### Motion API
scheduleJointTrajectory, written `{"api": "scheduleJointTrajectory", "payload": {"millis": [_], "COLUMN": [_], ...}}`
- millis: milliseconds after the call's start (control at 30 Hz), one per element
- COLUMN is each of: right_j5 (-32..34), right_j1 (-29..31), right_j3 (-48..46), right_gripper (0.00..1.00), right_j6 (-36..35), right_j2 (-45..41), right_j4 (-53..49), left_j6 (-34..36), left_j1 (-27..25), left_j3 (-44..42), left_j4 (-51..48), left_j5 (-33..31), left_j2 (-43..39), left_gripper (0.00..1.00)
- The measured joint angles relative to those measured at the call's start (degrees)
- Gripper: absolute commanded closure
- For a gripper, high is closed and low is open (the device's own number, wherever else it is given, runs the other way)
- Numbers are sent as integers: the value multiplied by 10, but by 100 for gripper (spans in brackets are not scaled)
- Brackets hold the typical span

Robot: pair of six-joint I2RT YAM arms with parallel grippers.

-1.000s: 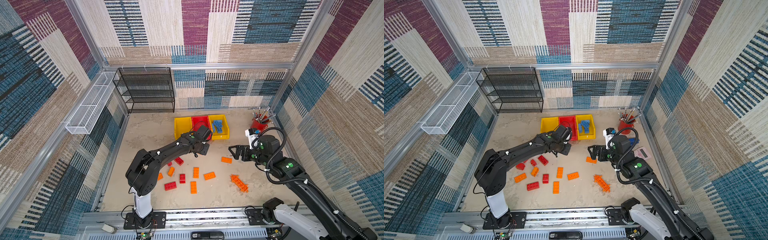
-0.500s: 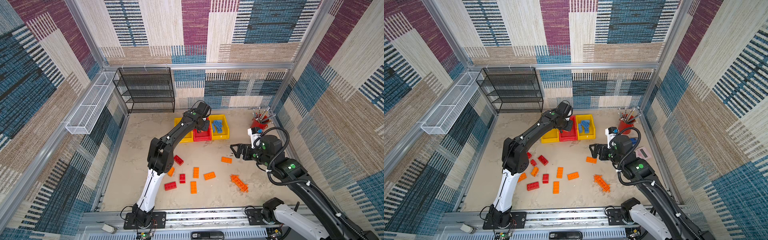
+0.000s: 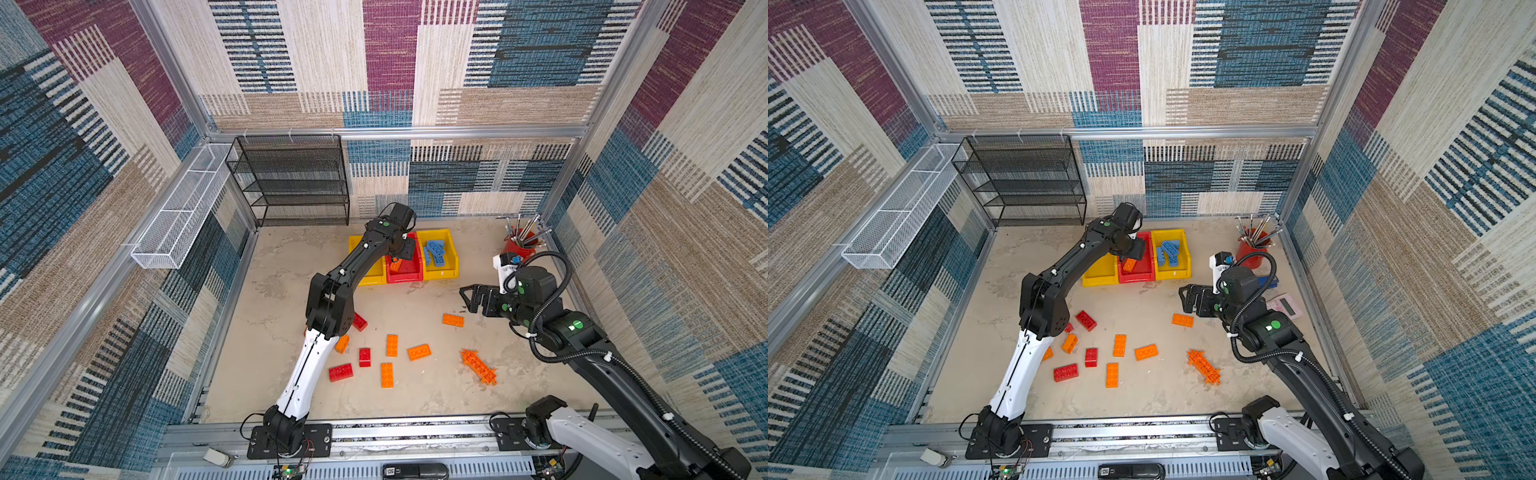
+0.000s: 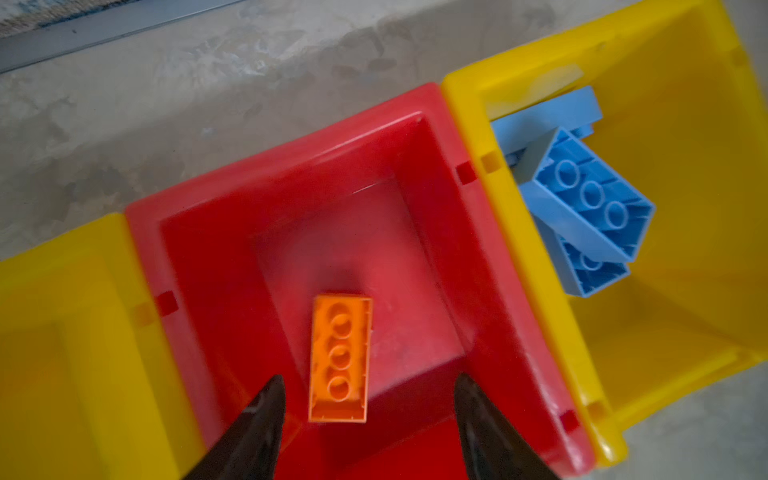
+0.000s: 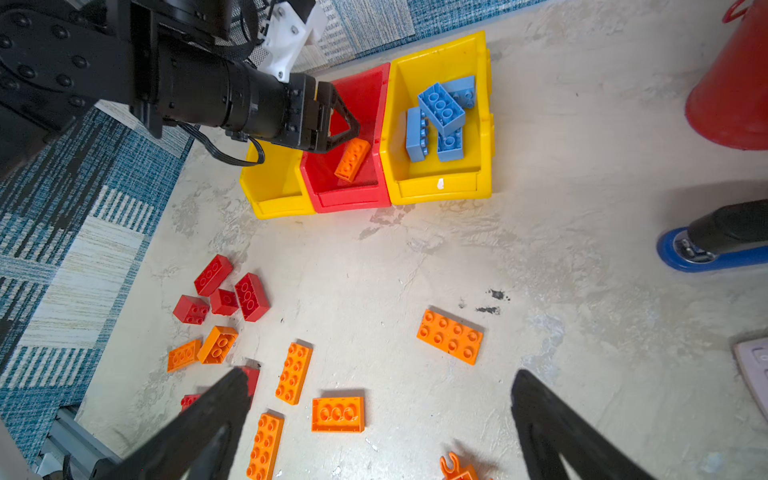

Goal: Sort the legos into containers by color
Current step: 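Carry the orange brick with the left gripper into the red bin and release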

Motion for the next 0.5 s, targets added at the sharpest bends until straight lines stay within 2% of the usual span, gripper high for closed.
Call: {"api": "scheduleJointTrajectory", "payload": {"millis": [133, 267, 500], "right_j5": [-3, -16, -52], "right_j1": [0, 0, 0], "right_j3": [0, -5, -30], "right_gripper": [1, 1, 1], "right_j6": [0, 5, 7], "right_j2": [-2, -7, 11], "right_j4": [1, 7, 26], "left_j6": [0, -2, -23], "left_j1": [-3, -2, -17], "left_j3": [-57, -145, -469], "left_j4": [21, 45, 101], "left_j5": [26, 28, -6], "left_j2": [-54, -145, -401], "left_gripper": [24, 24, 24]}}
